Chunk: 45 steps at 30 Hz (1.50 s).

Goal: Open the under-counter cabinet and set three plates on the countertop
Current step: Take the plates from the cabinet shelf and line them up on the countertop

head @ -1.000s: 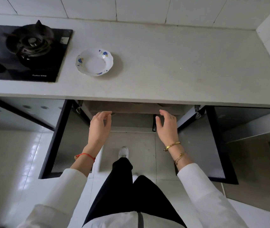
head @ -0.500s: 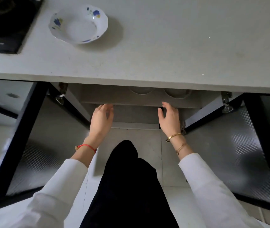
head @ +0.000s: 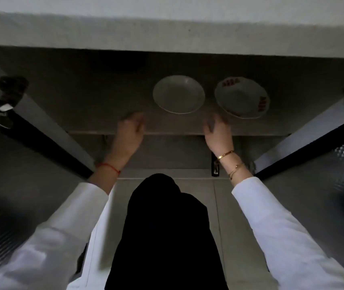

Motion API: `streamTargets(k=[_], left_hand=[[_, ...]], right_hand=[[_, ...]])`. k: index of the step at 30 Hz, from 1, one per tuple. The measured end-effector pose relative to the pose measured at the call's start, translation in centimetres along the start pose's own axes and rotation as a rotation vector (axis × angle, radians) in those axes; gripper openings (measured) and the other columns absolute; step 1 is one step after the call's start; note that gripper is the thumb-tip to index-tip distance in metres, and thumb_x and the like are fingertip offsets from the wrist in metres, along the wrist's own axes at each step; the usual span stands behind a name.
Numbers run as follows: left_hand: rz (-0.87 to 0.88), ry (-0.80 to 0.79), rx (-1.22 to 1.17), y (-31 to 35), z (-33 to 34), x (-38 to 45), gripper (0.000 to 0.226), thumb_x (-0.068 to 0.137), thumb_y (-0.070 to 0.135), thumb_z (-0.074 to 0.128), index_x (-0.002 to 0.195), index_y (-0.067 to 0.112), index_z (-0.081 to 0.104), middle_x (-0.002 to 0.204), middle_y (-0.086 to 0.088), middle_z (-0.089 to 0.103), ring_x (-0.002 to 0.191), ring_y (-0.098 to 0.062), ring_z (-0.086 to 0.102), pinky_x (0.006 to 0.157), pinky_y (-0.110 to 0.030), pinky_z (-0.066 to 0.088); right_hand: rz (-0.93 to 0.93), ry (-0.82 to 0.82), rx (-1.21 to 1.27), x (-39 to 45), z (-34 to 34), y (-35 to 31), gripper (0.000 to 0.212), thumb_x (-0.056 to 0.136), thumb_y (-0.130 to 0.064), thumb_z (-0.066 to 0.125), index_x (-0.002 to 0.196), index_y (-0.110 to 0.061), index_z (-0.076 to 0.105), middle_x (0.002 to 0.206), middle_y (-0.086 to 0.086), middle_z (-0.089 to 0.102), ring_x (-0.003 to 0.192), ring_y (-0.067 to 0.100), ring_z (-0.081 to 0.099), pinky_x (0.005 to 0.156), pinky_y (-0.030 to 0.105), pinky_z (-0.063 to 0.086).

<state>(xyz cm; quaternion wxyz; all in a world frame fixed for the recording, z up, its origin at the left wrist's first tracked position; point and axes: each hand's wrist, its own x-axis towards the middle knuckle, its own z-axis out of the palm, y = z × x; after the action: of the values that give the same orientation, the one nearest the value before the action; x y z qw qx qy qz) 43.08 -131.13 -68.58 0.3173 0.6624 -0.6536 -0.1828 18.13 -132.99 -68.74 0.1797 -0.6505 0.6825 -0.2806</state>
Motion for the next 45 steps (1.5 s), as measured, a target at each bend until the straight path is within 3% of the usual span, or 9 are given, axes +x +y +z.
streamTargets(k=[8, 12, 15, 20, 24, 31, 34, 38, 45], left_hand=[[0.013, 0.076, -0.037, -2.9, 3.3, 3.6, 0.031, 0.094, 0.011, 0.05, 0.122, 0.006, 0.063, 0.116, -0.017, 0.069, 0.099, -0.03, 0.068, 0.088, -0.028, 0.047], [-0.02, 0.107, 0.006, -2.7, 4.0, 7.2, 0.029, 0.096, 0.014, 0.047, 0.115, 0.001, 0.065, 0.111, -0.022, 0.069, 0.101, -0.035, 0.066, 0.085, -0.033, 0.045], [-0.08, 0.074, 0.048, -2.6, 4.4, 9.8, 0.036, 0.1, 0.022, 0.041, 0.112, -0.001, 0.066, 0.123, -0.022, 0.063, 0.115, -0.035, 0.059, 0.091, -0.034, 0.041], [-0.207, 0.006, 0.038, -2.4, 5.3, 12.4, 0.043, 0.101, 0.032, 0.04, 0.112, -0.003, 0.063, 0.12, -0.027, 0.062, 0.114, -0.04, 0.057, 0.091, -0.038, 0.043], [-0.19, -0.067, 0.028, -2.2, 6.1, 13.2, 0.042, 0.099, 0.033, 0.042, 0.12, 0.0, 0.059, 0.125, -0.024, 0.061, 0.118, -0.039, 0.056, 0.096, -0.04, 0.043], [-0.14, -0.142, 0.042, -1.8, 6.9, 13.1, 0.038, 0.093, 0.026, 0.054, 0.124, 0.004, 0.061, 0.126, -0.02, 0.063, 0.117, -0.035, 0.057, 0.095, -0.037, 0.044], [-0.145, -0.164, 0.05, -1.7, 7.0, 12.9, 0.039, 0.093, 0.027, 0.055, 0.126, 0.007, 0.061, 0.128, -0.019, 0.062, 0.12, -0.034, 0.056, 0.096, -0.036, 0.043], [-0.187, -0.146, 0.009, -1.7, 6.8, 12.5, 0.035, 0.093, 0.025, 0.056, 0.12, 0.005, 0.065, 0.123, -0.019, 0.065, 0.117, -0.035, 0.058, 0.093, -0.035, 0.044], [-0.166, -0.029, -0.062, -1.9, 6.0, 9.6, 0.025, 0.087, 0.023, 0.061, 0.106, 0.009, 0.072, 0.105, -0.014, 0.073, 0.103, -0.029, 0.065, 0.084, -0.033, 0.049]], right_hand=[[-0.071, 0.096, -0.001, 3.6, 3.2, 1.4, 0.033, 0.093, -0.016, 0.051, 0.123, 0.0, 0.055, 0.118, 0.023, 0.062, 0.107, 0.04, 0.058, 0.088, 0.039, 0.045], [-0.079, 0.117, -0.027, 6.2, 3.7, 1.1, 0.029, 0.095, -0.017, 0.049, 0.118, 0.001, 0.056, 0.117, 0.025, 0.061, 0.106, 0.039, 0.059, 0.086, 0.039, 0.045], [0.005, 0.08, -0.005, 8.1, 3.8, 0.8, 0.034, 0.099, -0.026, 0.044, 0.116, 0.001, 0.056, 0.115, 0.025, 0.062, 0.106, 0.039, 0.059, 0.088, 0.042, 0.049], [0.113, 0.008, 0.006, 10.5, 4.1, 1.1, 0.04, 0.099, -0.029, 0.043, 0.113, 0.005, 0.059, 0.117, 0.026, 0.061, 0.11, 0.039, 0.058, 0.088, 0.036, 0.044], [0.141, -0.022, 0.025, 11.1, 4.6, 1.6, 0.038, 0.099, -0.026, 0.044, 0.11, 0.006, 0.06, 0.115, 0.027, 0.062, 0.109, 0.039, 0.058, 0.088, 0.037, 0.045], [0.151, -0.039, 0.125, 10.9, 5.1, 1.6, 0.028, 0.097, -0.014, 0.041, 0.105, 0.003, 0.062, 0.109, 0.027, 0.064, 0.103, 0.036, 0.06, 0.074, 0.025, 0.034], [0.153, -0.071, 0.132, 11.0, 5.2, 1.4, 0.021, 0.096, -0.012, 0.042, 0.084, -0.008, 0.059, 0.094, 0.024, 0.062, 0.091, 0.031, 0.058, 0.074, 0.025, 0.033], [0.148, -0.07, 0.137, 10.7, 4.9, 1.2, 0.034, 0.094, -0.01, 0.042, 0.061, -0.02, 0.043, 0.085, 0.012, 0.054, 0.082, 0.019, 0.048, 0.073, 0.026, 0.033], [0.149, -0.052, 0.195, 7.6, 4.7, 1.7, 0.024, 0.094, -0.009, 0.042, 0.097, 0.0, 0.064, 0.103, 0.022, 0.068, 0.098, 0.033, 0.062, 0.074, 0.027, 0.04]])
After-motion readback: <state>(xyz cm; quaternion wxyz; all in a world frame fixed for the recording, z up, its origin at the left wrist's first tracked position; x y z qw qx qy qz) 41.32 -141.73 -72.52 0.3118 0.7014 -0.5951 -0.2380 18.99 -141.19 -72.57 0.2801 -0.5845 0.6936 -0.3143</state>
